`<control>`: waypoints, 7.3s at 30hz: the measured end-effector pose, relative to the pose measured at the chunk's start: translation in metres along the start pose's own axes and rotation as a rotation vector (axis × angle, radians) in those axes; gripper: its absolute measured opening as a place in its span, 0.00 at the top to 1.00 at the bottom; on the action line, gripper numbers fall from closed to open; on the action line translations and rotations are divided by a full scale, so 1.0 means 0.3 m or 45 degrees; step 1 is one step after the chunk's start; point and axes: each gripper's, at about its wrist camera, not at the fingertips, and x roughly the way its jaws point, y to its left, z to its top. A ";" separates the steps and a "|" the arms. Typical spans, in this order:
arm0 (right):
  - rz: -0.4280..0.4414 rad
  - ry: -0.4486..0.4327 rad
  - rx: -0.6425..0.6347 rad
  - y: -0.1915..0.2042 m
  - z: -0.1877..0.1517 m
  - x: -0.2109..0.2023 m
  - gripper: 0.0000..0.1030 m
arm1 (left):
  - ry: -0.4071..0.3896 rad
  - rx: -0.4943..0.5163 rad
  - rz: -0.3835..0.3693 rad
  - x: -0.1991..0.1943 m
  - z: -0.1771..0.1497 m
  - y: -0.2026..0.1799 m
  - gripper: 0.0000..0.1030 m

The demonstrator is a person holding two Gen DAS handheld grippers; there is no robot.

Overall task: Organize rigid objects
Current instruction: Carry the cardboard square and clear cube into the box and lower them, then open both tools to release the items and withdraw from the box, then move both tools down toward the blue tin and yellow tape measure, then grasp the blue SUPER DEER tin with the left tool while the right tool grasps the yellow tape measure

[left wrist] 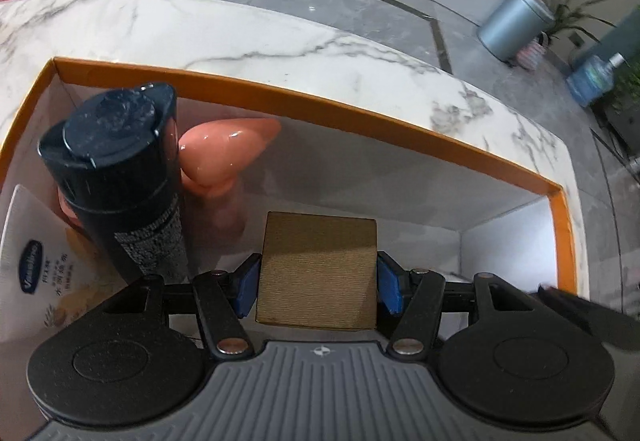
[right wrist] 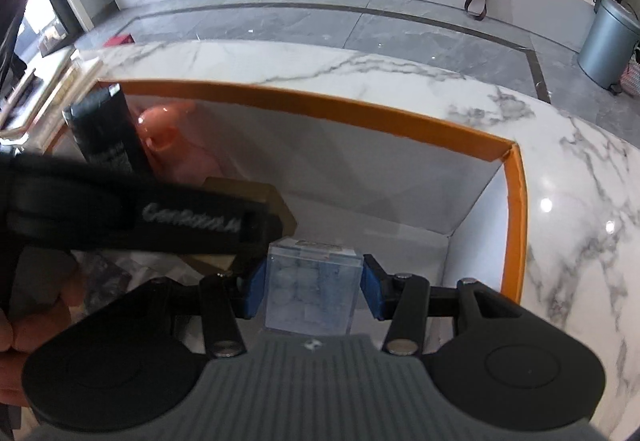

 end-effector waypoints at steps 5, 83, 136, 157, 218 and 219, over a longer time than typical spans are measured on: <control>-0.003 0.038 -0.043 0.002 0.000 0.003 0.51 | 0.001 0.021 0.042 0.021 -0.018 -0.016 0.34; 0.043 -0.199 0.290 -0.056 -0.006 -0.206 0.49 | -0.175 0.205 -0.063 -0.371 -0.202 0.042 0.67; 0.125 -0.047 0.782 -0.251 -0.818 -0.306 0.32 | 0.066 1.642 0.035 -0.148 -0.803 -0.268 0.35; 0.127 -0.012 0.474 -0.130 -0.793 -0.299 0.63 | 0.177 0.835 0.058 -0.225 -0.816 -0.071 0.58; 0.028 -0.047 0.482 -0.094 -0.763 -0.298 0.29 | -0.006 1.140 0.092 -0.261 -0.842 -0.134 0.34; 0.022 -0.043 0.483 -0.092 -0.760 -0.293 0.29 | -0.009 1.153 0.092 -0.257 -0.849 -0.129 0.34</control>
